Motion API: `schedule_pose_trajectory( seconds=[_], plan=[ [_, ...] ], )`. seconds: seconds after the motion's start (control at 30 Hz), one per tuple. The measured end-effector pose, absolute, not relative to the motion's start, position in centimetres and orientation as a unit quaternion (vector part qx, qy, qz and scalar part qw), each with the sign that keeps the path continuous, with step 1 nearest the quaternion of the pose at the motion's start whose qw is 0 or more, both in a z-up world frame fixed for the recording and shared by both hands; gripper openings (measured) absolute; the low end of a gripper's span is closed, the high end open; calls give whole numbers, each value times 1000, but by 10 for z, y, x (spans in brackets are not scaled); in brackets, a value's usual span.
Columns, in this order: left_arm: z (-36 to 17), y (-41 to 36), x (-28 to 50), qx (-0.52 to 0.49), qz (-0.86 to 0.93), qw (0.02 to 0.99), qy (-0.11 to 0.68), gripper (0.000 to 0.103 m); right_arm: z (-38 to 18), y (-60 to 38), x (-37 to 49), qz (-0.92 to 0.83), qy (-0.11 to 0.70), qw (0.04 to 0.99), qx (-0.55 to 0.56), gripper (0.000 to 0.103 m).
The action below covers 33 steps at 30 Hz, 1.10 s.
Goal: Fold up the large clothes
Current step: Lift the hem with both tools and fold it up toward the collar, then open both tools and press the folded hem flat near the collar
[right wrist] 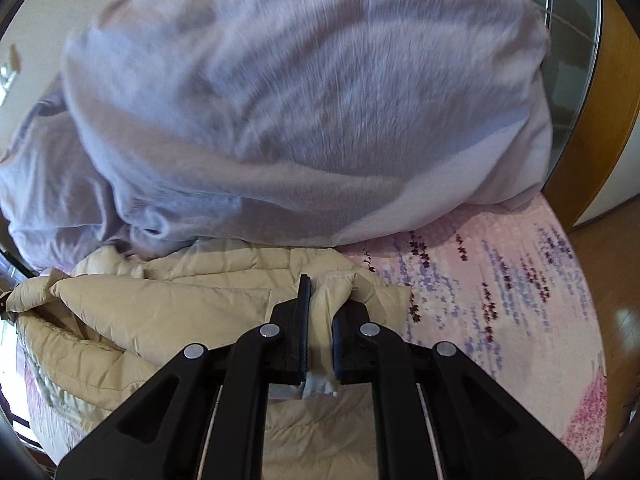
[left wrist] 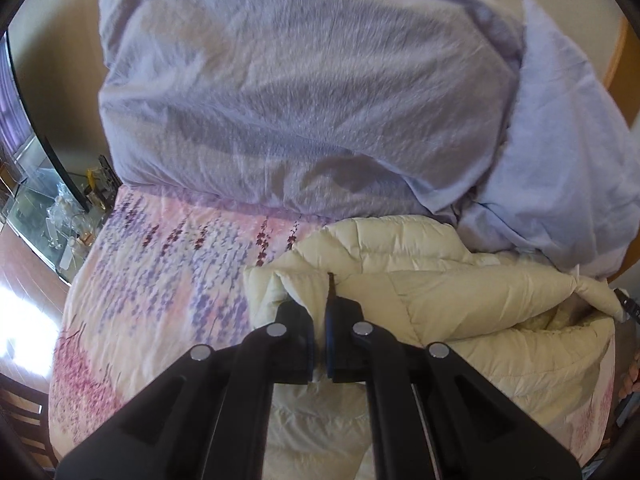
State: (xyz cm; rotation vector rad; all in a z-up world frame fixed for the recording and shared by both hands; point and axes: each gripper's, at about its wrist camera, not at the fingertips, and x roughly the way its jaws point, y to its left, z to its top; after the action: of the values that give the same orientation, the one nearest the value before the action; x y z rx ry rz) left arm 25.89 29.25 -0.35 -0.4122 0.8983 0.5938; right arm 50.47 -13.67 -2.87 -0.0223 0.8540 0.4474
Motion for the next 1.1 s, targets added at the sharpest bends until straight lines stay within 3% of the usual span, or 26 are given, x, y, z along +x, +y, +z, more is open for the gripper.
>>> schedule_pose_trajectory(
  seconds=[0.3, 0.47, 0.57, 0.63, 0.7, 0.87, 1.1],
  plan=[
    [-52, 323, 308, -218, 296, 808, 460, 5, -65, -110, 553, 206, 459, 864, -1, 12],
    [-66, 335, 317, -253, 302, 795, 461, 10, -68, -117, 565, 225, 480, 846, 54, 38],
    [-57, 332, 315, -250, 295, 804, 451, 24, -53, -131, 557, 239, 459, 851, 83, 60],
    [-49, 328, 315, -241, 296, 810, 446, 36, -41, -138, 549, 231, 441, 864, 81, 66],
    [-38, 322, 311, -229, 302, 816, 437, 54, -31, -144, 539, 232, 426, 871, 80, 66],
    [-23, 306, 298, -205, 303, 829, 424, 62, -25, -147, 518, 237, 424, 872, 58, 66],
    [-40, 273, 288, -165, 312, 832, 428, 69, -49, -125, 495, 236, 434, 870, 8, 66]
  ],
)
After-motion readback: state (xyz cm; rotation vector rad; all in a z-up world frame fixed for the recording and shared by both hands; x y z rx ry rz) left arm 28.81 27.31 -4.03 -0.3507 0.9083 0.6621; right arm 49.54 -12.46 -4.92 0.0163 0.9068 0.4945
